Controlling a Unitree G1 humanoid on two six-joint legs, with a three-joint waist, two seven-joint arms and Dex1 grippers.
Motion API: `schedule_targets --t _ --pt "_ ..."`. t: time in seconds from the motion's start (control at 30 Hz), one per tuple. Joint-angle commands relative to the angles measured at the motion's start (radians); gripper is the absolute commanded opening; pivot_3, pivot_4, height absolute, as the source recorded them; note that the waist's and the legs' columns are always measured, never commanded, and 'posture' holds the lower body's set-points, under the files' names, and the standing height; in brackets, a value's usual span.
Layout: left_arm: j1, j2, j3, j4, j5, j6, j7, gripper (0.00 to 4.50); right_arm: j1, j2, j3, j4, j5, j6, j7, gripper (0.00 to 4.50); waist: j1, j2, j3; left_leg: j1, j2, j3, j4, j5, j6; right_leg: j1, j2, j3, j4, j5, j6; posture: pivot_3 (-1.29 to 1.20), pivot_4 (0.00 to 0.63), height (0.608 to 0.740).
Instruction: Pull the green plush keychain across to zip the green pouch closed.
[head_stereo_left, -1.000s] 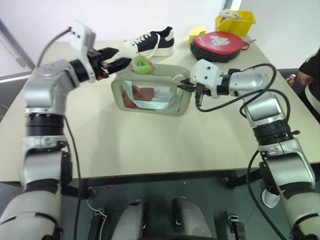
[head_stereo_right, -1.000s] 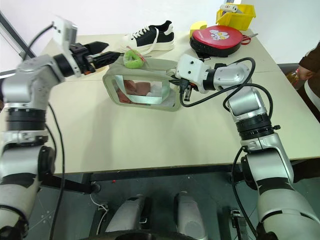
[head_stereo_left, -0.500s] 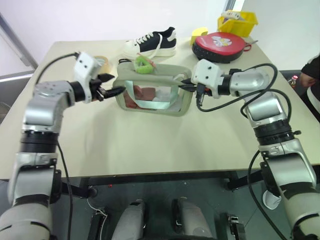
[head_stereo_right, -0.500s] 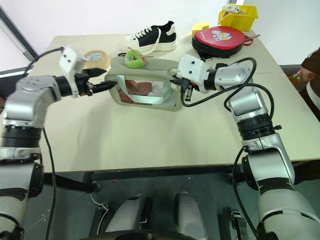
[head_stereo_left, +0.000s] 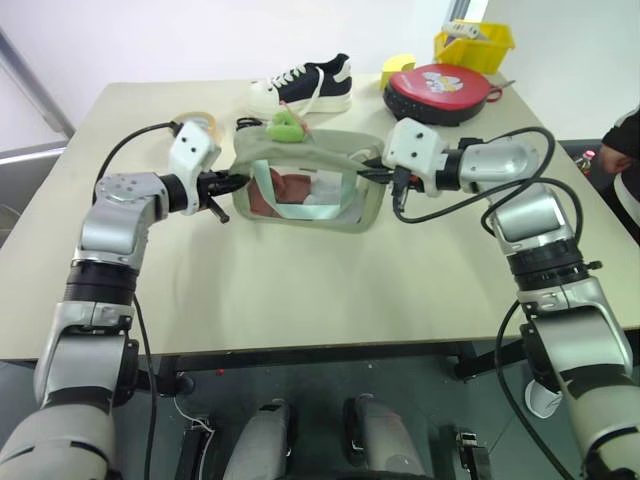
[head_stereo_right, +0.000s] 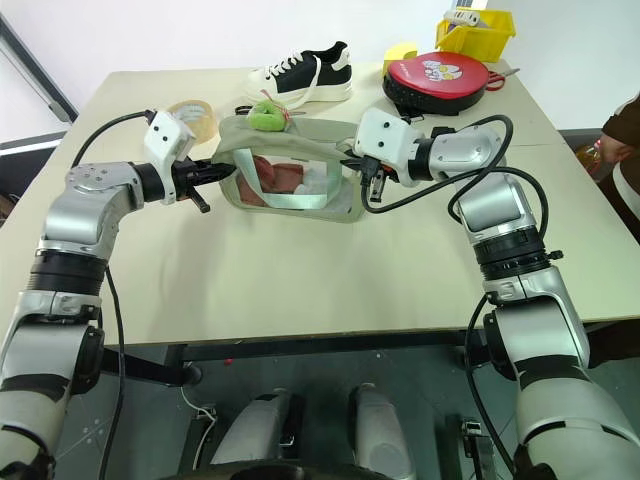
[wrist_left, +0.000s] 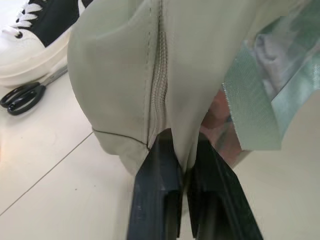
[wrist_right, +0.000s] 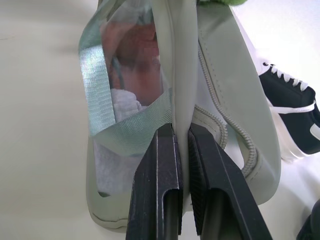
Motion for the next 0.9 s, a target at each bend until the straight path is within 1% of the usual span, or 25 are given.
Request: schedule_targets --t 0.03,0.2,0.37,0.5,0.57,0.6,0.67,0.7,0.73,0.8,0.83,0.9 --pt "0.002 0.027 0.059 -0.108 -0.061 0.063 -0.02 0.08 -0.016 -0.005 -0.018 -0.015 0.014 -0.001 0.003 0.0 -0.001 0.0 0.0 0.0 0.0 0.0 0.0 0.0 0.0 0.0 0.0 0.0 0.0 0.0 0.0 0.0 0.15 0.74" --pt "0.038 0.048 0.074 -0.153 -0.066 0.103 -0.01 0.08 -0.029 -0.001 -0.018 -0.001 0.022 0.0 0.01 0.0 -0.001 0.0 0.0 0.0 0.0 0.0 0.0 0.0 0.0 0.0 0.0 0.0 0.0 0.0 0.0 0.0 0.15 0.74" --pt "0.114 0.081 0.089 -0.263 -0.081 0.14 -0.009 0.08 -0.045 -0.003 -0.019 0.031 0.018 -0.02 0.012 0.0 -0.001 0.0 0.0 0.0 0.0 0.0 0.0 0.0 0.0 0.0 0.0 0.0 0.0 0.0 0.0 0.0 0.15 0.74" --pt "0.148 0.074 0.095 -0.294 -0.084 0.157 0.03 0.08 -0.058 0.007 -0.012 0.065 0.014 -0.025 0.009 0.0 -0.001 0.0 0.0 0.0 0.0 0.0 0.0 0.0 0.0 0.0 0.0 0.0 0.0 0.0 0.0 0.0 0.15 0.74" --pt "0.171 0.077 0.077 -0.3 -0.073 0.14 0.032 0.0 -0.059 0.011 -0.01 0.067 0.021 -0.007 0.016 0.81 -0.001 0.0 0.0 0.0 0.0 0.0 0.0 0.0 0.001 0.0 0.0 0.0 0.0 0.0 0.0 0.0 0.15 0.74" --pt "0.176 0.074 0.074 -0.297 -0.07 0.132 0.038 0.0 -0.06 0.005 -0.007 0.066 0.023 -0.003 0.031 1.15 0.0 0.0 0.0 0.0 0.0 0.0 0.0 0.0 0.001 0.0 0.0 0.0 0.0 0.0 0.0 0.0 0.15 0.74" --pt "0.174 0.066 0.071 -0.282 -0.064 0.119 0.054 0.0 -0.074 -0.019 -0.002 0.073 0.017 -0.015 0.065 2.15 0.0 0.0 0.0 0.0 0.0 0.0 0.0 0.0 0.001 0.0 0.0 0.0 0.0 0.0 0.0 0.0 0.15 0.74" --pt "0.169 0.063 0.069 -0.269 -0.061 0.11 0.061 0.0 -0.099 -0.034 -0.004 0.092 0.013 -0.023 0.082 2.56 0.0 0.0 0.0 0.0 0.0 0.0 0.0 0.0 0.0 0.0 0.0 0.0 0.0 0.0 0.0 0.0 0.15 0.74" --pt "0.163 0.061 0.068 -0.258 -0.059 0.103 0.066 0.0 -0.132 -0.047 -0.007 0.11 0.014 -0.023 0.102 3.17 0.0 0.0 0.0 0.0 0.0 0.0 0.0 0.0 0.001 0.0 0.0 0.0 0.0 0.0 0.0 0.0 0.15 0.74" --pt "0.15 0.06 0.066 -0.247 -0.058 0.095 0.067 0.0 -0.189 -0.059 -0.009 0.126 0.024 -0.015 0.139 4.15 0.0 0.0 0.0 0.0 0.0 0.0 0.0 0.0 0.001 0.0 0.0 0.0 0.0 0.0 0.0 0.0 0.15 0.74" --pt "0.144 0.06 0.066 -0.243 -0.06 0.094 0.066 0.0 -0.211 -0.058 -0.01 0.125 0.033 -0.006 0.151 4.48 0.0 0.0 0.0 0.0 0.0 0.0 0.0 -0.001 0.001 0.0 0.0 0.0 0.0 0.0 0.0 0.0 0.15 0.74" --pt "0.132 0.059 0.065 -0.234 -0.062 0.087 0.06 0.0 -0.262 -0.012 -0.031 0.093 0.089 0.054 0.156 4.48 -0.006 0.0 0.0 0.0 0.0 0.0 -0.001 -0.001 0.001 0.0 0.0 0.0 0.0 0.0 0.0 0.0 0.15 0.74"
